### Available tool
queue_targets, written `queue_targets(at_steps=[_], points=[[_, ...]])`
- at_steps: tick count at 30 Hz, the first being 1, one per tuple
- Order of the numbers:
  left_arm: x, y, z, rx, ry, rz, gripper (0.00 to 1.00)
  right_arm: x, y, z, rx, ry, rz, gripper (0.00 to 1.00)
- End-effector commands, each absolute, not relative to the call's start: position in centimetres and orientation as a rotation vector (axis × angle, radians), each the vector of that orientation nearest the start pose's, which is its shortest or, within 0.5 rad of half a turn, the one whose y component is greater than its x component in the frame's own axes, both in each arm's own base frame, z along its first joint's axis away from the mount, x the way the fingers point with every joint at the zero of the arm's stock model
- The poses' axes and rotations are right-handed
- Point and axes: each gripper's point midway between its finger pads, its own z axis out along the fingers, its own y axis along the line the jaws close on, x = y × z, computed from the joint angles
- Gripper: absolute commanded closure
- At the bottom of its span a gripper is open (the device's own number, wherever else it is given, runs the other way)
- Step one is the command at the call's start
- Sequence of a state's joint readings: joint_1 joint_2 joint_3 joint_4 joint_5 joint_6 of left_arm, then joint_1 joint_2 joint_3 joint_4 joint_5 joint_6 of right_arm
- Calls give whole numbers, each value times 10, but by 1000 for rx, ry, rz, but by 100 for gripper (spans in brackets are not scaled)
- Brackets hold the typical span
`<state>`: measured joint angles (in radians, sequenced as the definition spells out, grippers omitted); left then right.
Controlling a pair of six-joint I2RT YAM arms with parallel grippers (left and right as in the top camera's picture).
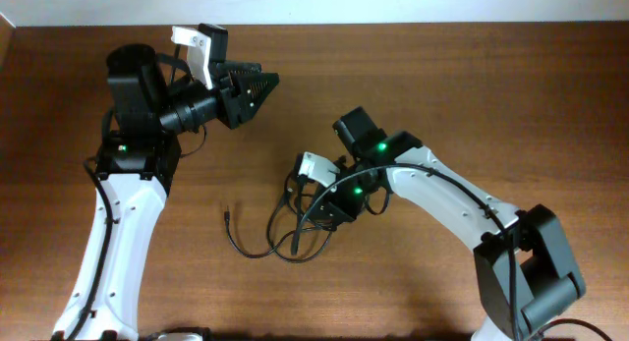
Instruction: Untangle cables
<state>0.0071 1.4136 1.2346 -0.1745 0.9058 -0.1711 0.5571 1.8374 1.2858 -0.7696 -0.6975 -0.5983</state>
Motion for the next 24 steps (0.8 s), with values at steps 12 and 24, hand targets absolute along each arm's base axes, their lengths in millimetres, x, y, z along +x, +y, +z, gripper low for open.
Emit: queue_targets(at_steps=[12,24], points=[[395,-133,338,488,1809,-964,50,237,281,60,-1613,2353,991,54],[395,-133,338,494,1807,-959,50,249,307,95,-1516,2251,1155,76]])
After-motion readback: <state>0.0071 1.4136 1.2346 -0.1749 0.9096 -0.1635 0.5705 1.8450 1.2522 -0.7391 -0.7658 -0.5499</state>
